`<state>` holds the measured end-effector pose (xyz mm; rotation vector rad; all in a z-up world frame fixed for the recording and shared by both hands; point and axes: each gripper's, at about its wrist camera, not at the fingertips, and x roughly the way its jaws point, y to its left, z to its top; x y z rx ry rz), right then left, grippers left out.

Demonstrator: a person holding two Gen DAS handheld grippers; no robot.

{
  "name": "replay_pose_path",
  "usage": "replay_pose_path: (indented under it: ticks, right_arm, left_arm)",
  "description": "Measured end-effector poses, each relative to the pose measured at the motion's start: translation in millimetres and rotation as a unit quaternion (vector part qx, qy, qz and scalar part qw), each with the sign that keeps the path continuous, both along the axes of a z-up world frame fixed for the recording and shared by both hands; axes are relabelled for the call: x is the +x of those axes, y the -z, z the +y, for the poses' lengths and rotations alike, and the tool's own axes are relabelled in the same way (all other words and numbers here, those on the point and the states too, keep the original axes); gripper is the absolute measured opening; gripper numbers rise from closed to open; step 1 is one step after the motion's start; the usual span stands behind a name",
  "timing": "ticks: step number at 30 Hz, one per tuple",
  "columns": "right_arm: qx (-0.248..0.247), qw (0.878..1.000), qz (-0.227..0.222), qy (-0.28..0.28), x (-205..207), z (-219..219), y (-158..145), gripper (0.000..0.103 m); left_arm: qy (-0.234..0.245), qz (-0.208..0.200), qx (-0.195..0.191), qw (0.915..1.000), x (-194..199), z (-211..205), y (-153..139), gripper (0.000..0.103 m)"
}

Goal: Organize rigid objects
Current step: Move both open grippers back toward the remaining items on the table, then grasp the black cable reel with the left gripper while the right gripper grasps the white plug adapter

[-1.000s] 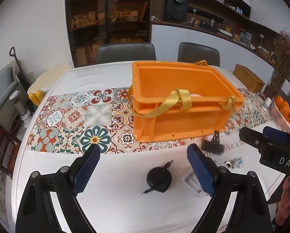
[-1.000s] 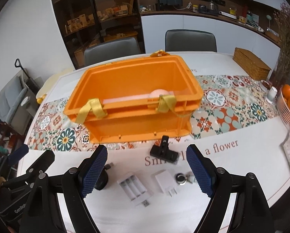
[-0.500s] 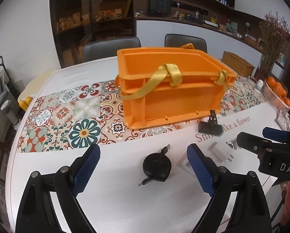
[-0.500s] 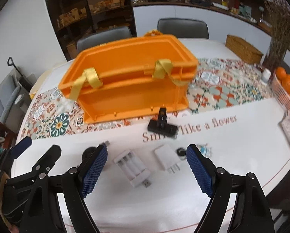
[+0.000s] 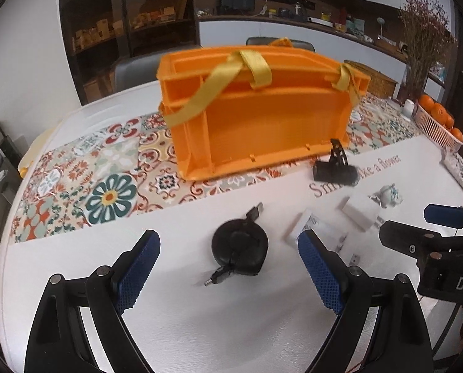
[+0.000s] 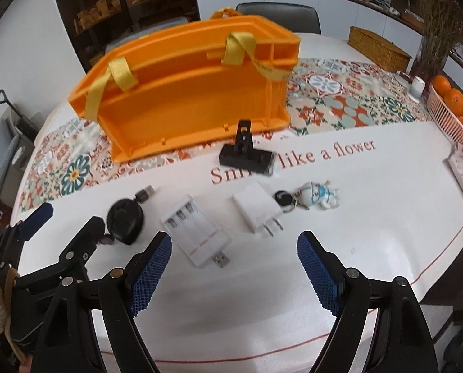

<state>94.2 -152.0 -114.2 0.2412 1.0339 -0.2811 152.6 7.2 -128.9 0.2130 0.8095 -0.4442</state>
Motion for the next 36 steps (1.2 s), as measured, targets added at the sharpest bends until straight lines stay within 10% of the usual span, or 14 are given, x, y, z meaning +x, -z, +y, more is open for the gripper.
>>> replay_pose_path:
  ticks: [36]
  right_arm:
    - [0.008, 0.999, 0.045, -0.015, 18, -12, 52, 0.084]
  left_arm:
    - [-0.033, 0.039, 0.005, 0.9987, 26, -21, 63, 0.061]
